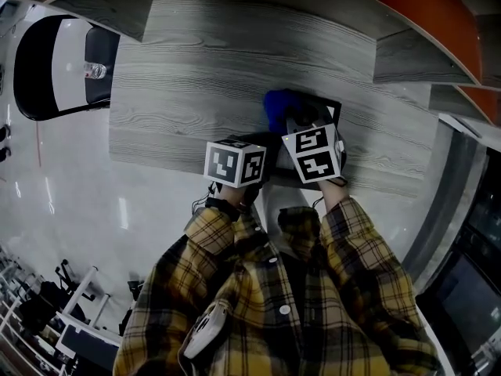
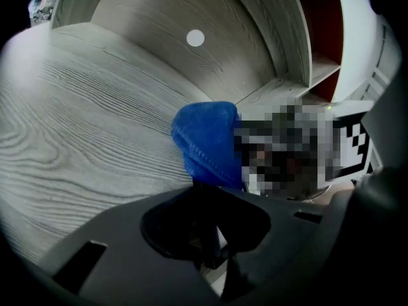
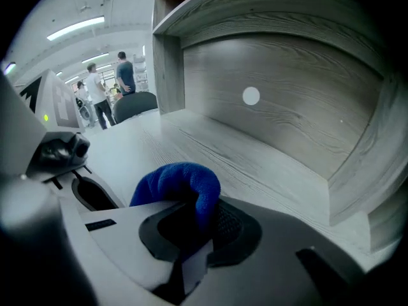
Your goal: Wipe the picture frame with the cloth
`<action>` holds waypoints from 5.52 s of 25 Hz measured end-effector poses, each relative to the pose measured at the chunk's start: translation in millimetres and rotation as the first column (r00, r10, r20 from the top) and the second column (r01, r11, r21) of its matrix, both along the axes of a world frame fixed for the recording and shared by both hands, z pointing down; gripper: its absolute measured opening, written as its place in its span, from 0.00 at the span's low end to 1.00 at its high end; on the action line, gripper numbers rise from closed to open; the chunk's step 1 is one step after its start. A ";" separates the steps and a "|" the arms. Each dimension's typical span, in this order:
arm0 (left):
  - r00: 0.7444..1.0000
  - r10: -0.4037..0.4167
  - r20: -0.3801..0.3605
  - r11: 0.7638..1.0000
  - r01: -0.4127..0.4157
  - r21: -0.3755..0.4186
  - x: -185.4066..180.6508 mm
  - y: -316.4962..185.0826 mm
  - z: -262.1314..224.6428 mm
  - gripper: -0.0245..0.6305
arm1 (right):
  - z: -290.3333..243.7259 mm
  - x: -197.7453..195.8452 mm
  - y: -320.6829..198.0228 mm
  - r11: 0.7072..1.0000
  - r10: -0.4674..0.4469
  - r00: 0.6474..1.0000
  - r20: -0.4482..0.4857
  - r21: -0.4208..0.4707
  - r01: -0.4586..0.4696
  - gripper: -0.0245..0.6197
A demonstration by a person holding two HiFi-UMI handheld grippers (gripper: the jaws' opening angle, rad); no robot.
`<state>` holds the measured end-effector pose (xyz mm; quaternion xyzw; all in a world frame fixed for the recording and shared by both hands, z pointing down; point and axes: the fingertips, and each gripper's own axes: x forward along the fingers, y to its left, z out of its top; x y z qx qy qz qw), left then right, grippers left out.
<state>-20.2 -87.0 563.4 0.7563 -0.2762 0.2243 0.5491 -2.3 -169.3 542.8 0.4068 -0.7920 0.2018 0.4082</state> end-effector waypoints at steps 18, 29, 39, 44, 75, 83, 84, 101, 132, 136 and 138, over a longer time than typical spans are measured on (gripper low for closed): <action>1.000 -0.027 -0.009 1.000 0.027 -0.014 -0.8 -1.7 -2.2 0.14 | 2.4 122.5 22.8 0.985 0.170 0.975 -0.142 -0.006 -0.173 0.10; 1.000 -0.019 -0.012 1.000 0.019 -0.015 1.0 -1.5 -2.5 0.14 | -53.3 126.8 30.8 0.965 0.257 0.966 0.007 0.049 -0.258 0.10; 1.000 -0.019 -0.015 1.000 0.019 -0.023 0.5 1.1 -2.2 0.14 | -102.0 8.4 50.0 0.990 0.140 0.919 0.370 -0.072 -0.122 0.10; 1.000 -0.019 -0.021 0.999 0.018 -0.026 3.6 -0.5 -1.9 0.14 | -15.3 3.0 51.2 0.985 0.104 0.976 0.191 -0.159 -0.073 0.10; 0.998 -0.047 -0.047 0.998 0.045 -0.052 2.9 -1.9 -0.3 0.14 | 8.5 157.4 93.7 0.963 0.215 0.961 -0.177 -0.125 -0.238 0.10; 0.998 -0.044 -0.051 0.998 0.041 -0.056 2.6 -1.6 0.0 0.14 | -112.5 68.6 101.9 0.998 0.064 0.988 0.139 -0.029 -0.061 0.10; 0.998 -0.043 -0.051 0.998 0.040 -0.056 2.8 -1.4 -0.2 0.14 | -119.8 54.8 107.4 0.999 0.037 0.984 0.176 -0.041 -0.030 0.10; 0.998 -0.044 -0.049 0.998 0.041 -0.052 2.3 -2.1 -0.6 0.13 | 14.4 12.9 95.0 0.987 -0.115 0.990 -0.077 -0.121 0.105 0.10; 0.996 -0.061 -0.062 0.996 0.057 -0.063 2.0 -3.5 -0.1 0.13 | 18.3 171.2 146.8 0.988 0.060 0.918 -0.391 -0.107 -0.110 0.10; 0.994 -0.058 -0.088 0.997 0.053 -0.056 1.6 -3.1 -1.4 0.13 | -7.2 162.8 142.4 0.991 0.103 0.937 -0.334 -0.051 -0.127 0.10; 0.989 -0.068 -0.131 0.997 0.063 -0.047 -1.9 -4.1 -7.8 0.13 | -28.8 151.3 137.0 0.994 0.102 0.947 -0.303 0.001 -0.107 0.10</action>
